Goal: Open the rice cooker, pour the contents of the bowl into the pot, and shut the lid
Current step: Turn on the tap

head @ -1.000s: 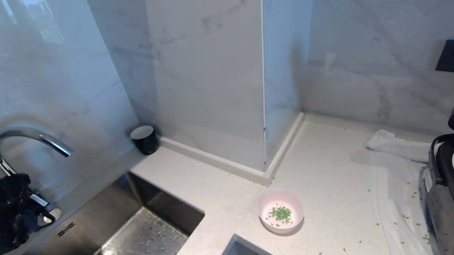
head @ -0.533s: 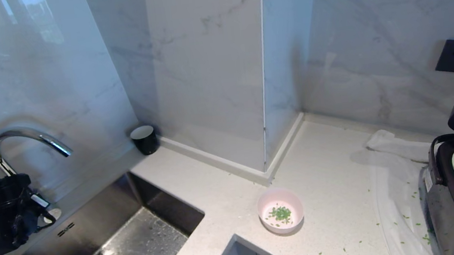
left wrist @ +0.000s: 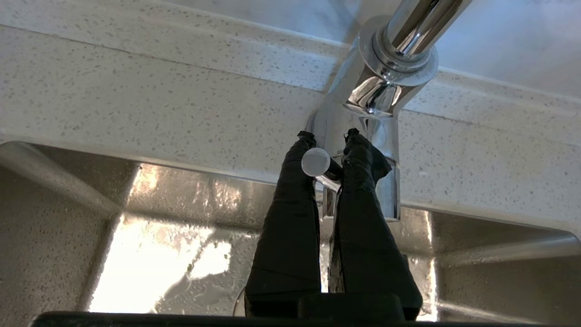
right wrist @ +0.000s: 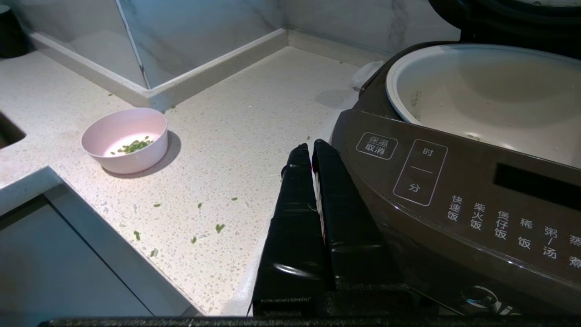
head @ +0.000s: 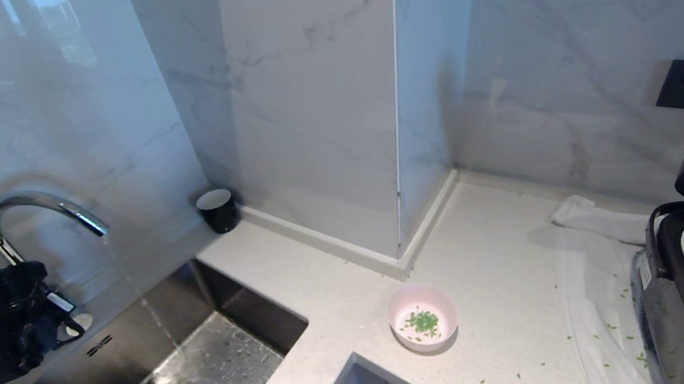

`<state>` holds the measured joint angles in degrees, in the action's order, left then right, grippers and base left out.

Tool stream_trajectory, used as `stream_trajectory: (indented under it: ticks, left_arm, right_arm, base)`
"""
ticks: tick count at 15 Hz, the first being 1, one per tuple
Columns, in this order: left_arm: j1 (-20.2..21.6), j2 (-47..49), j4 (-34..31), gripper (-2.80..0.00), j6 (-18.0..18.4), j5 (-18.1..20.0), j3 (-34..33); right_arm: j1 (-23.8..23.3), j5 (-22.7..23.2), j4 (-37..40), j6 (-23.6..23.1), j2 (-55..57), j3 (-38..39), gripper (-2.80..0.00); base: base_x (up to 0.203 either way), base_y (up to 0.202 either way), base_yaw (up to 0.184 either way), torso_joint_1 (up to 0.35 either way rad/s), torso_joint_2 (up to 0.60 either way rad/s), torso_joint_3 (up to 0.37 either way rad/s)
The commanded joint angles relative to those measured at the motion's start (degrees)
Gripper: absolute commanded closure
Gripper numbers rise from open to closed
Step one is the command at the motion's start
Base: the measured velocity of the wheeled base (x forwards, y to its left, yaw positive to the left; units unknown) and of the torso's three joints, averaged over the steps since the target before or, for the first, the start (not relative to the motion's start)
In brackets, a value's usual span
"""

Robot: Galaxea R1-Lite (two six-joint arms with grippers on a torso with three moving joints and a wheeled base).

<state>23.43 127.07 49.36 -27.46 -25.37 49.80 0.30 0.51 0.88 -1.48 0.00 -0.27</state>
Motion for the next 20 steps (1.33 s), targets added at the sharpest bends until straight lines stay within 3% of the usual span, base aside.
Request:
stream_trajectory:
  ticks: [1, 5, 6, 16, 20]
  left_arm:
    - [0.04, 0.29, 0.39, 0.00, -0.22, -0.12, 0.21]
    - [0.04, 0.19, 0.39, 0.00, -0.21, -0.12, 0.22]
    - [-0.05, 0.28, 0.39, -2.80, -0.14, -0.12, 0.12]
    - [-0.14, -0.72, 0.39, -2.80, -0.40, -0.04, -0.61]
    - [-1.54, -5.59, 0.39, -2.80, -0.53, 0.31, -4.39]
  right_arm:
    - [-0.03, 0.02, 0.00, -0.02, 0.00, 0.00, 0.00]
    - [-0.04, 0.02, 0.00, -0.02, 0.00, 0.00, 0.00]
    - [-0.04, 0.02, 0.00, -0.02, 0.00, 0.00, 0.00]
    - [0.05, 0.02, 0.00, -0.02, 0.00, 0.00, 0.00]
    - [-0.03, 0.02, 0.00, -0.02, 0.00, 0.00, 0.00]
  base:
    - [0.000, 0.000, 0.000, 0.000, 0.00, 0.000]
    - [0.000, 0.000, 0.000, 0.000, 0.00, 0.000]
    - [0.000, 0.000, 0.000, 0.000, 0.00, 0.000]
    - [0.000, 0.000, 0.000, 0.000, 0.00, 0.000]
    - [0.000, 0.000, 0.000, 0.000, 0.00, 0.000]
